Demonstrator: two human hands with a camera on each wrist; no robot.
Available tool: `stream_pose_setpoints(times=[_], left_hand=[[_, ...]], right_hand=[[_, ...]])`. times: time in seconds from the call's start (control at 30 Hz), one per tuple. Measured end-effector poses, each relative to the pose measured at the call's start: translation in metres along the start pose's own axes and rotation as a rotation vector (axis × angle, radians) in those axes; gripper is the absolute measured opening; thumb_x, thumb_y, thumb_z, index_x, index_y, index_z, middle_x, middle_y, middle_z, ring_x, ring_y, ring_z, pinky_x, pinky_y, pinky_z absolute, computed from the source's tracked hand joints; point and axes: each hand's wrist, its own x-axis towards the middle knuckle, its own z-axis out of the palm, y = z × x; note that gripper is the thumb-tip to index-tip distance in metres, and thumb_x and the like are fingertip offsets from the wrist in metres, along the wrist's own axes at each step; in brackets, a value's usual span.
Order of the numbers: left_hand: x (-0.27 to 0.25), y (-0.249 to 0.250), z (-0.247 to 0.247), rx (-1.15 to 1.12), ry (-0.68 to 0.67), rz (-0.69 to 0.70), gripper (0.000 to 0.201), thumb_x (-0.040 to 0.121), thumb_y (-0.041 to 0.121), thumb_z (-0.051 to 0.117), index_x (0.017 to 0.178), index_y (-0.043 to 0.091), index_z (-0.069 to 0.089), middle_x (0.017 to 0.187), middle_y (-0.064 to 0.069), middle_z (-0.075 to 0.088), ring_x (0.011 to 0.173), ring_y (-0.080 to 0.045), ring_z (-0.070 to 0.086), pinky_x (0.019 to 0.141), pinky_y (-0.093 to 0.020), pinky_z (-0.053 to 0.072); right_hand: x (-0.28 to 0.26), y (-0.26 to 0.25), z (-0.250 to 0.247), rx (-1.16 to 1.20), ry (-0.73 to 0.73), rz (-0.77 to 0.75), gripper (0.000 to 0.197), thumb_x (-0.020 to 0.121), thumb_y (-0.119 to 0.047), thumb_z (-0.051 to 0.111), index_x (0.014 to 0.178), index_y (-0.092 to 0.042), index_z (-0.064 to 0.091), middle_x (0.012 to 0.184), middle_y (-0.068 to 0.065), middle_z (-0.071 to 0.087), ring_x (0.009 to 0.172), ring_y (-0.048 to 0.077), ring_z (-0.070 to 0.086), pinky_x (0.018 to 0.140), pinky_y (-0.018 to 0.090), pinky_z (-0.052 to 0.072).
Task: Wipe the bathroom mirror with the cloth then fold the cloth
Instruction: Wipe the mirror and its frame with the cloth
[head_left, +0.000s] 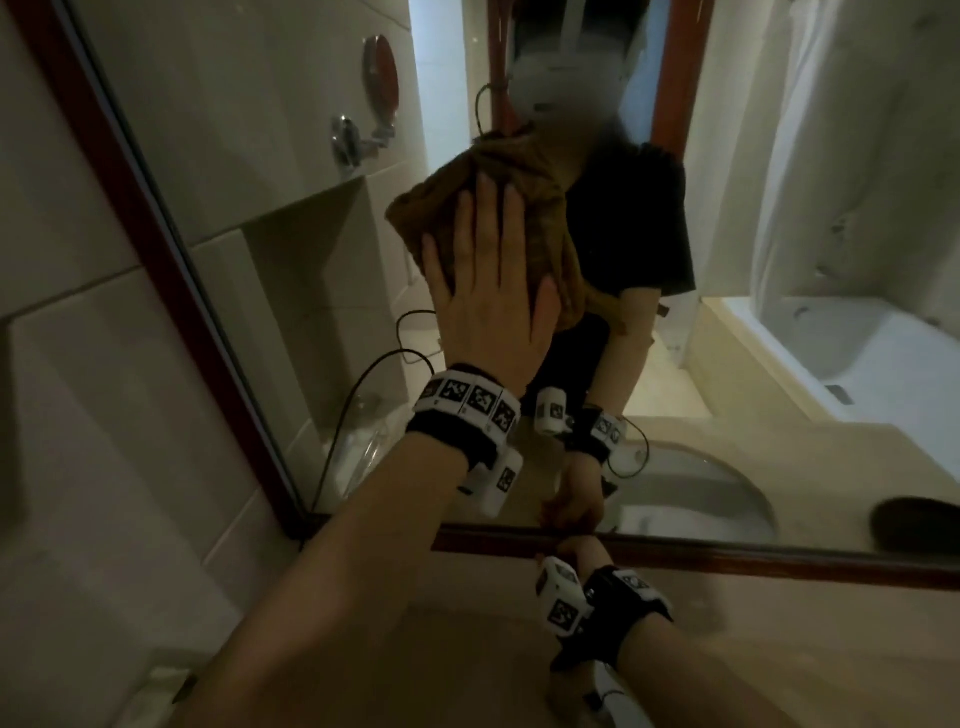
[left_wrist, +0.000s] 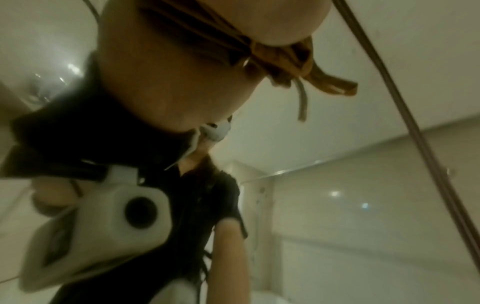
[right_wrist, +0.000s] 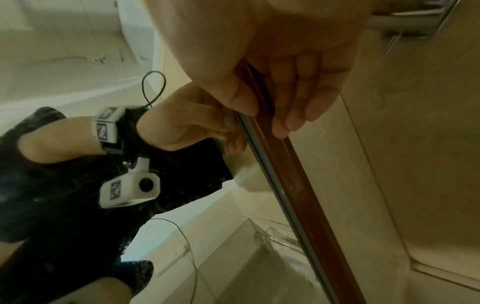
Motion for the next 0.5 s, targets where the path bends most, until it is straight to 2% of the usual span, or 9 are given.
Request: stream_pose_setpoints(times=[0.03, 0.07, 0.17, 0.27, 0.33, 0.4, 0.43, 0.47, 0.5], left_hand=[[-0.015, -0.001, 0.007, 0.002, -0.023, 0.02, 0.076, 0.092, 0.043, 0.045, 0.153, 0.008, 0.018, 0.159, -0.017, 0.021, 0.147, -0.029, 0.015, 0.119, -0.052, 0.0], [-0.035, -0.003, 0.014, 0.006, -0.061, 0.041, 0.077, 0.092, 0.043, 0.045, 0.153, 0.007, 0.016, 0.159, -0.018, 0.021, 0.147, -0.029, 0.013, 0.119, -0.052, -0.001], [-0.1, -0.017, 0.026, 0.055, -0.243, 0.07, 0.079, 0.09, 0.044, 0.044, 0.152, 0.006, 0.013, 0.157, -0.017, 0.016, 0.146, -0.027, 0.004, 0.118, -0.053, -0.003], [-0.119, -0.023, 0.021, 0.131, -0.366, 0.083, 0.078, 0.09, 0.045, 0.042, 0.151, 0.004, 0.014, 0.156, -0.022, 0.022, 0.145, -0.03, 0.005, 0.116, -0.058, 0.006], [-0.088, -0.015, 0.012, 0.119, -0.324, 0.052, 0.076, 0.092, 0.046, 0.039, 0.151, 0.004, 0.016, 0.156, -0.024, 0.024, 0.145, -0.033, 0.013, 0.116, -0.06, 0.01], [-0.029, 0.005, -0.004, 0.063, -0.179, -0.008, 0.072, 0.094, 0.046, 0.036, 0.151, 0.004, 0.023, 0.156, -0.023, 0.026, 0.146, -0.035, 0.019, 0.117, -0.059, 0.011], [0.005, 0.017, -0.014, 0.045, -0.089, -0.045, 0.07, 0.094, 0.045, 0.034, 0.15, 0.004, 0.027, 0.156, -0.022, 0.027, 0.146, -0.035, 0.022, 0.118, -0.058, 0.01], [0.037, 0.03, -0.022, 0.035, -0.013, -0.083, 0.068, 0.095, 0.045, 0.033, 0.15, 0.004, 0.03, 0.156, -0.02, 0.027, 0.146, -0.034, 0.023, 0.118, -0.056, 0.008], [0.064, 0.043, -0.029, 0.037, 0.037, -0.122, 0.067, 0.095, 0.045, 0.032, 0.149, 0.005, 0.031, 0.156, -0.018, 0.028, 0.146, -0.032, 0.023, 0.118, -0.054, 0.007]], right_hand=[[-0.001, -0.002, -0.003, 0.064, -0.038, -0.003, 0.011, 0.1, -0.005, 0.037, 0.097, -0.006, 0.048, 0.08, 0.006, 0.046, 0.068, 0.022, 0.044, 0.069, 0.034, 0.042], [0.001, 0.002, -0.008, 0.094, 0.009, -0.019, 0.011, 0.1, -0.004, 0.038, 0.102, -0.003, 0.048, 0.08, 0.008, 0.047, 0.068, 0.026, 0.044, 0.064, 0.036, 0.041], [-0.006, 0.007, -0.027, 0.173, 0.02, -0.059, 0.028, 0.1, -0.003, 0.036, 0.125, 0.005, 0.048, 0.082, 0.012, 0.046, 0.074, 0.029, 0.046, 0.068, 0.037, 0.039], [-0.015, 0.011, -0.042, 0.409, -0.021, -0.177, 0.043, 0.099, -0.001, 0.031, 0.142, 0.006, 0.031, 0.081, 0.003, 0.042, 0.068, 0.015, 0.044, 0.066, 0.03, 0.043], [-0.023, 0.016, -0.049, 0.503, -0.045, -0.182, 0.045, 0.099, -0.002, 0.03, 0.144, 0.004, 0.028, 0.083, 0.0, 0.042, 0.069, 0.012, 0.044, 0.062, 0.025, 0.044], [-0.025, 0.016, -0.056, 0.454, -0.026, -0.221, 0.043, 0.1, -0.004, 0.031, 0.142, 0.0, 0.031, 0.094, 0.002, 0.046, 0.069, 0.013, 0.044, 0.055, 0.024, 0.048], [-0.03, 0.011, -0.057, 0.358, -0.01, -0.194, 0.037, 0.101, -0.004, 0.032, 0.137, -0.003, 0.038, 0.1, 0.003, 0.047, 0.068, 0.014, 0.044, 0.049, 0.023, 0.049], [-0.037, 0.006, -0.058, 0.167, 0.01, -0.155, 0.028, 0.101, -0.005, 0.034, 0.126, -0.005, 0.046, 0.1, 0.003, 0.049, 0.066, 0.015, 0.044, 0.046, 0.023, 0.048], [-0.038, 0.004, -0.059, 0.013, 0.043, -0.126, 0.018, 0.1, -0.005, 0.039, 0.111, -0.005, 0.053, 0.094, 0.005, 0.052, 0.067, 0.018, 0.047, 0.05, 0.025, 0.047]])
